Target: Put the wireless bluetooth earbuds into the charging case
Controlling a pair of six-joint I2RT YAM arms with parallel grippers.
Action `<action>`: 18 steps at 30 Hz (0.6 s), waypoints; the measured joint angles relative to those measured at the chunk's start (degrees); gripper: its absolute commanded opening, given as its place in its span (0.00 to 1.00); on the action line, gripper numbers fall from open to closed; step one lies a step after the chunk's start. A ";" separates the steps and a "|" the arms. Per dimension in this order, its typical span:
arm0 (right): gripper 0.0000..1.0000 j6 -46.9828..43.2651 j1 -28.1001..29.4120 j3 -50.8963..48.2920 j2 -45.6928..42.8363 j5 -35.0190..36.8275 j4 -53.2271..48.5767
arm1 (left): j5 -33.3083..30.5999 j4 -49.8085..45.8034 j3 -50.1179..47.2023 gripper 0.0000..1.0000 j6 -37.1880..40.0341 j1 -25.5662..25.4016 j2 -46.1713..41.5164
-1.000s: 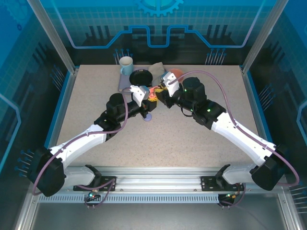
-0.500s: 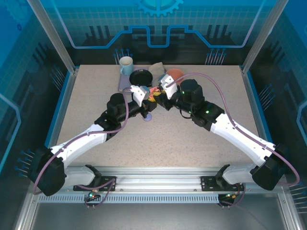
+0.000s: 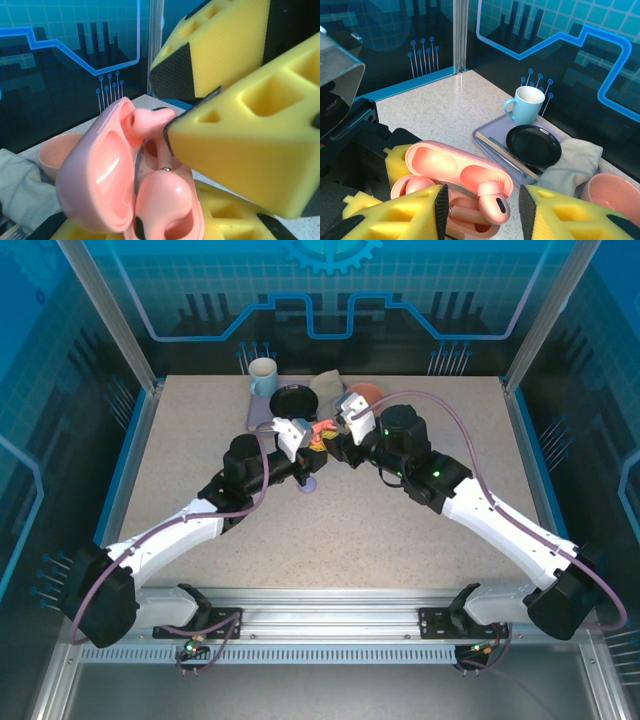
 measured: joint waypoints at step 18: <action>0.62 5.25 -2.05 0.00 -0.90 -5.27 -0.46 | 0.00 0.02 0.26 0.00 0.00 -0.02 0.09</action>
